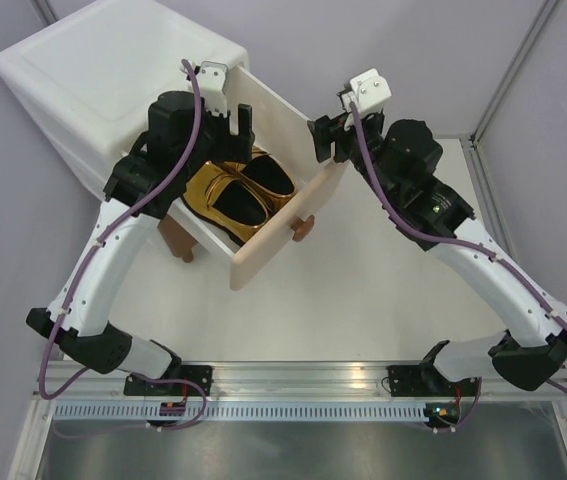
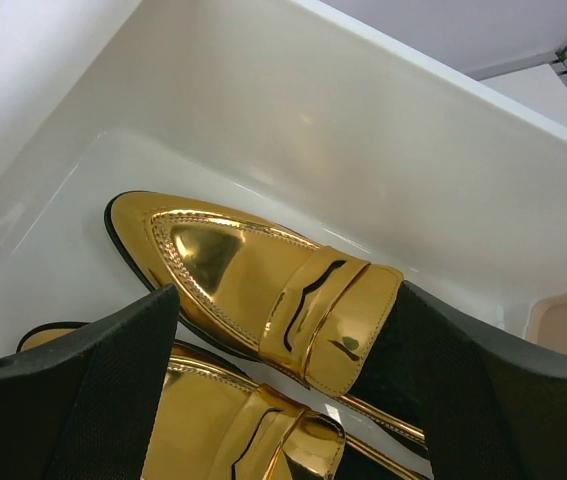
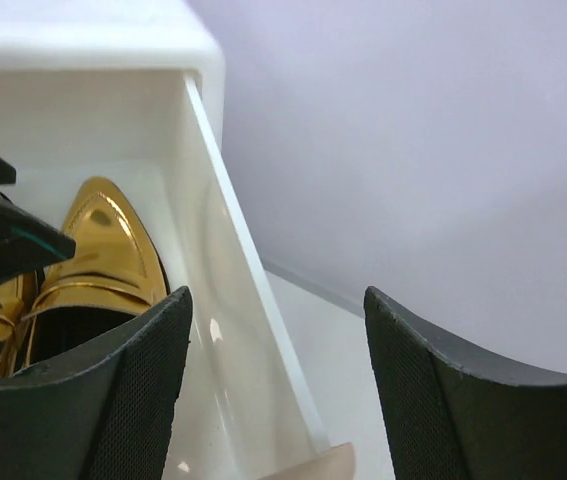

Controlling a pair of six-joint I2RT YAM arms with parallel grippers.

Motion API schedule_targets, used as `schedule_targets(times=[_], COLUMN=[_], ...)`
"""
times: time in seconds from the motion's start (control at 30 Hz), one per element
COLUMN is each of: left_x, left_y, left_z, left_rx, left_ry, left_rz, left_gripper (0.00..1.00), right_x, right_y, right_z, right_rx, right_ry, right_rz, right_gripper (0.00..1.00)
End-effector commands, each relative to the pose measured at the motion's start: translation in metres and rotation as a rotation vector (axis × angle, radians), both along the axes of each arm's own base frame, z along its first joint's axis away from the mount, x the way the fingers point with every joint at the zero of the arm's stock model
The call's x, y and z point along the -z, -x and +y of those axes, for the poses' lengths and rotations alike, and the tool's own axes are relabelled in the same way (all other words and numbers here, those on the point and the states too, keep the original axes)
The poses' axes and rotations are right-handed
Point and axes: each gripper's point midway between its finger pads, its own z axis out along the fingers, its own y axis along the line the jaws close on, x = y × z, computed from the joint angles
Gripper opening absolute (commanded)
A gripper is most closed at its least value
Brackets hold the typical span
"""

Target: Place and organize the shoes in the shoe cabinet

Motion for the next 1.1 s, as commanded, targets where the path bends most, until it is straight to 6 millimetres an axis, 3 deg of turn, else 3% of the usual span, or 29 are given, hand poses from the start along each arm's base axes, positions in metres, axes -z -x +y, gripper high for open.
schedule_targets(times=[0.0,0.07,0.13,0.37,0.47,0.57,0.7,0.87,1.07], left_x=[-0.019,-0.023,-0.036,-0.108,-0.127,-0.140,-0.146,-0.151,-0.156], left_y=[0.001,0.000,-0.002,0.004,0.003,0.002,-0.002,-0.004,-0.002], left_z=[-0.003,-0.001,-0.001,0.006,0.017,0.026,0.037,0.062,0.090], left_rx=[0.022,0.006,-0.011,-0.036,-0.086,-0.130,-0.190,-0.291,-0.372], left_ry=[0.010,0.022,0.050,0.200,0.223,0.217,0.191,0.160,0.151], left_rz=[-0.043,-0.051,-0.082,-0.294,-0.360,-0.395,-0.415,-0.434,-0.447], left_gripper=[0.92,0.92,0.94,0.95,0.95,0.95,0.95,0.94,0.93], right_x=[-0.050,-0.047,-0.027,0.016,0.036,0.056,0.084,0.087,0.077], right_y=[0.016,0.021,0.029,0.070,0.088,0.101,0.116,0.124,0.115], right_z=[-0.010,-0.011,-0.015,-0.031,-0.034,-0.031,-0.009,0.019,0.042], right_rx=[-0.025,-0.044,-0.056,-0.136,-0.184,-0.252,-0.395,-0.538,-0.598], right_ry=[-0.129,-0.116,-0.094,-0.147,-0.093,-0.009,0.053,0.025,-0.019], right_rz=[-0.083,-0.067,-0.028,0.073,0.126,0.173,0.273,0.305,0.292], right_gripper=[0.74,0.75,0.75,0.71,0.71,0.71,0.71,0.69,0.69])
